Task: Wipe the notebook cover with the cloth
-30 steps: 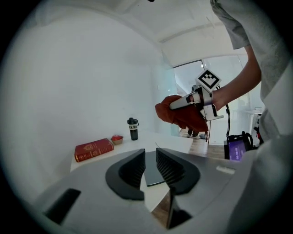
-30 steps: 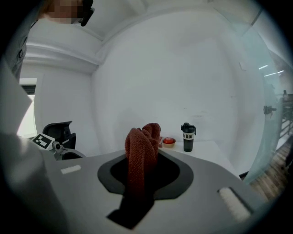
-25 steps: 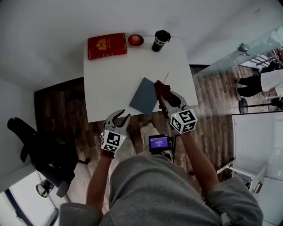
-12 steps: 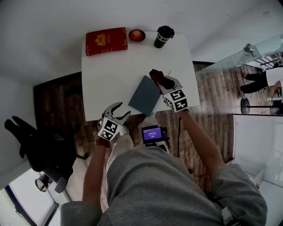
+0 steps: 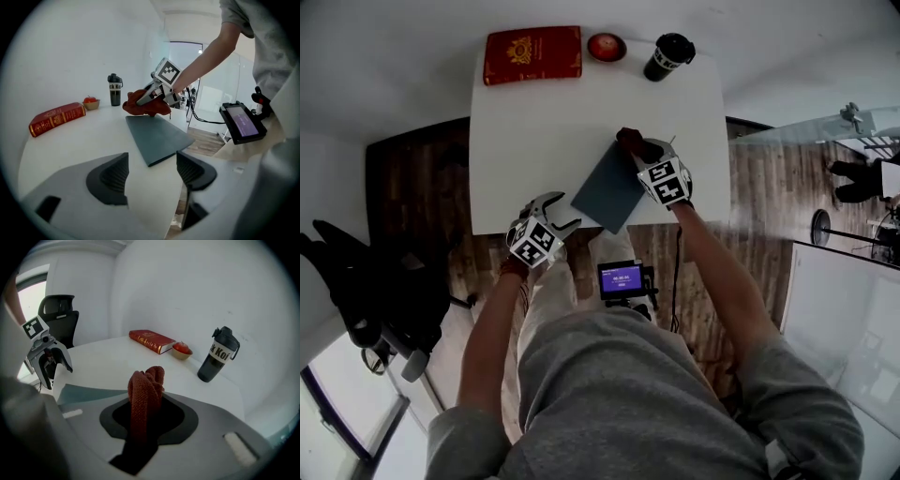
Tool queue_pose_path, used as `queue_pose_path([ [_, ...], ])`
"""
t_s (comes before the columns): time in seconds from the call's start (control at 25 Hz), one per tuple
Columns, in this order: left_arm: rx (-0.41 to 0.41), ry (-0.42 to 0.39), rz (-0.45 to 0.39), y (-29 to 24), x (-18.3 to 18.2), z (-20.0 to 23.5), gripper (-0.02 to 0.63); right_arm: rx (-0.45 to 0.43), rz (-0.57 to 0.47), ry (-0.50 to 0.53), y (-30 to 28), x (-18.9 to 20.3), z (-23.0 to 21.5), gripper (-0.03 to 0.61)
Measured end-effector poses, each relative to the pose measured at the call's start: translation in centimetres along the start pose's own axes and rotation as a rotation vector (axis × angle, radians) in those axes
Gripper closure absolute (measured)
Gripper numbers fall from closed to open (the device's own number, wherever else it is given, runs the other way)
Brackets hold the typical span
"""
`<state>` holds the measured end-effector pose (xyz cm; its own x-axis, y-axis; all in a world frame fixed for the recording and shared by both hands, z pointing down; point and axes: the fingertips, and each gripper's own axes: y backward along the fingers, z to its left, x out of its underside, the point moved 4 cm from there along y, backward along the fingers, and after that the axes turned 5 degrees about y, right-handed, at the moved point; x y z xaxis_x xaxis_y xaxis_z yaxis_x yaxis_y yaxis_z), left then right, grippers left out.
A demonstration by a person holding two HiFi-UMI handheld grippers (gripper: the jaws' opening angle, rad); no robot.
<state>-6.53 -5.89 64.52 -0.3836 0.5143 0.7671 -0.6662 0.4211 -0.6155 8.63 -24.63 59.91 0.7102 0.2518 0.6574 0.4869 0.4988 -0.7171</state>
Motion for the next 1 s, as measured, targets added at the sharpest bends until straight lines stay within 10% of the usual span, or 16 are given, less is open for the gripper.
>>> queue_pose_path([
  [1.0,-0.045,-0.137,0.074,-2.7,1.2,-0.9,0.319,-0.184,0.113,0.031,-3.3,1.8,5.7,0.488],
])
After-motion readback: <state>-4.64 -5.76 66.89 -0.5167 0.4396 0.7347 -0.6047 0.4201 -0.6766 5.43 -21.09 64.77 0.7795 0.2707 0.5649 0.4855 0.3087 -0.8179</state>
